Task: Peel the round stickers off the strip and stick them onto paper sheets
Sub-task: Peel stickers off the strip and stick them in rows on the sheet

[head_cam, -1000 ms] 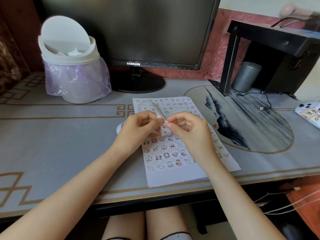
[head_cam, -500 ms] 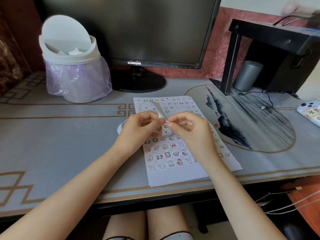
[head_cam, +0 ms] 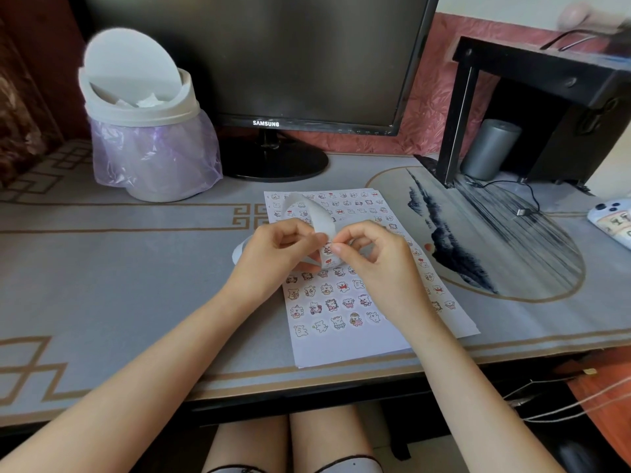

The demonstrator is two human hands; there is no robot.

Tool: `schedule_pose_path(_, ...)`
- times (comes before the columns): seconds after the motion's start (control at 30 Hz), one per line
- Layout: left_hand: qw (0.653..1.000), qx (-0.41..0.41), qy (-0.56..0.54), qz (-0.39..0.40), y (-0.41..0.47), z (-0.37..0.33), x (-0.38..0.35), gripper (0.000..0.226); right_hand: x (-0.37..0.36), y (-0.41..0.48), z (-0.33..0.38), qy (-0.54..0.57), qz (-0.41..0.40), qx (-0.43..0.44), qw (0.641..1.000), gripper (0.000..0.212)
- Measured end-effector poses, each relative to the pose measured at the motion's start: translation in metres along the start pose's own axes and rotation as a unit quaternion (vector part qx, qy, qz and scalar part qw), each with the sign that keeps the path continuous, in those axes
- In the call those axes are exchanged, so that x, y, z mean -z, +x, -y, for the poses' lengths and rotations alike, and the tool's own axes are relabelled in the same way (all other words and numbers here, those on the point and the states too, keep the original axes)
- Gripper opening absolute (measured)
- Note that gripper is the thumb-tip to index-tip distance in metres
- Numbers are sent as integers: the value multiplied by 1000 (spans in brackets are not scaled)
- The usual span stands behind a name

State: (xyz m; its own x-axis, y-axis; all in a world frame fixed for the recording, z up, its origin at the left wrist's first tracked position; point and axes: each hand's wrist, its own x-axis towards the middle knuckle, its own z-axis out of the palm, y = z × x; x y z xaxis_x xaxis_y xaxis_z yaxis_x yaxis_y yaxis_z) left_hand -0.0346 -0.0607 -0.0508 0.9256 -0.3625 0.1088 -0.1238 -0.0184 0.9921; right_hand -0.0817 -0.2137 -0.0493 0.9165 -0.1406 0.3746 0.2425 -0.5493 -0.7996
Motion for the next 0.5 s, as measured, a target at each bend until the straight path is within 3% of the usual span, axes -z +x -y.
schedule_pose_path(0.23, 1000, 25, -12, -12, 1, -2, 2, 17, 7, -11, 12, -10, 19, 10, 1000, 4)
schedule_pose_path(0.5, 999, 41, 4, -16, -1, -2, 0, 16, 6, -50, 28, 68, 206, -142, 966, 3)
